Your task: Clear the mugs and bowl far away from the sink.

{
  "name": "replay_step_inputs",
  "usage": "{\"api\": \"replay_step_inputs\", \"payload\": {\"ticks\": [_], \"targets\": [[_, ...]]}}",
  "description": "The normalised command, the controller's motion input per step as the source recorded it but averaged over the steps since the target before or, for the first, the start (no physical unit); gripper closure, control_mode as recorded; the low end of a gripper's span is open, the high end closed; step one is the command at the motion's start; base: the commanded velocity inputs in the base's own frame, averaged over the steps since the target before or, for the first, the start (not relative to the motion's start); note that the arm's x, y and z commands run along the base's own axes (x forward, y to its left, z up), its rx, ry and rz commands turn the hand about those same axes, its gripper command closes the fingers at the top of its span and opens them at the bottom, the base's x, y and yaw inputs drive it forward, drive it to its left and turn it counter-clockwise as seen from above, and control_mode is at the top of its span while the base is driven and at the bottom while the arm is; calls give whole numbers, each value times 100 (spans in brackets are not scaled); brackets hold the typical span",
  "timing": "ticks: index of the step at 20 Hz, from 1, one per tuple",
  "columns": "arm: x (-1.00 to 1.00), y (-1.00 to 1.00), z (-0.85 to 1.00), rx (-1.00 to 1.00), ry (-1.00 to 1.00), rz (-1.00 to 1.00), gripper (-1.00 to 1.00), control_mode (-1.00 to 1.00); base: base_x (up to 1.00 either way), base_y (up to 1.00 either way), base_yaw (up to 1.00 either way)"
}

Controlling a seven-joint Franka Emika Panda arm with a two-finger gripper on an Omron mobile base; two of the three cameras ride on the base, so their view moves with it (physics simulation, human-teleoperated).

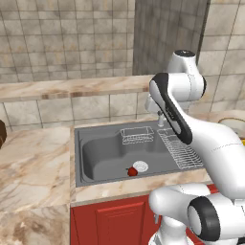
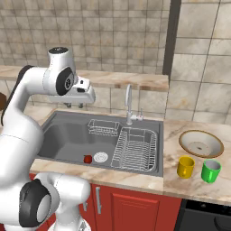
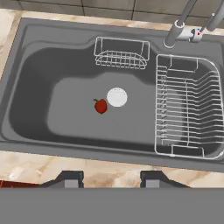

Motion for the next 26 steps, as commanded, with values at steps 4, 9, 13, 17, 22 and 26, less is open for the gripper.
{"api": "replay_step_inputs", "payload": {"ticks": [4,9,13,17,22,26], "targets": [[-2,-13,-8,0,0,0,-100,-100,0,0,0],[-52,-58,-14,0,-6,-2,-100,-100,0,0,0],[-69,-84,-22,1,-3,-8,-100,-100,0,0,0],[-74,-96,-29,2,0,-12,-100,-100,0,0,0],[-72,-100,-32,6,0,-17,-100,-100,0,0,0],[-56,-100,-31,3,0,-22,-100,-100,0,0,0]]}}
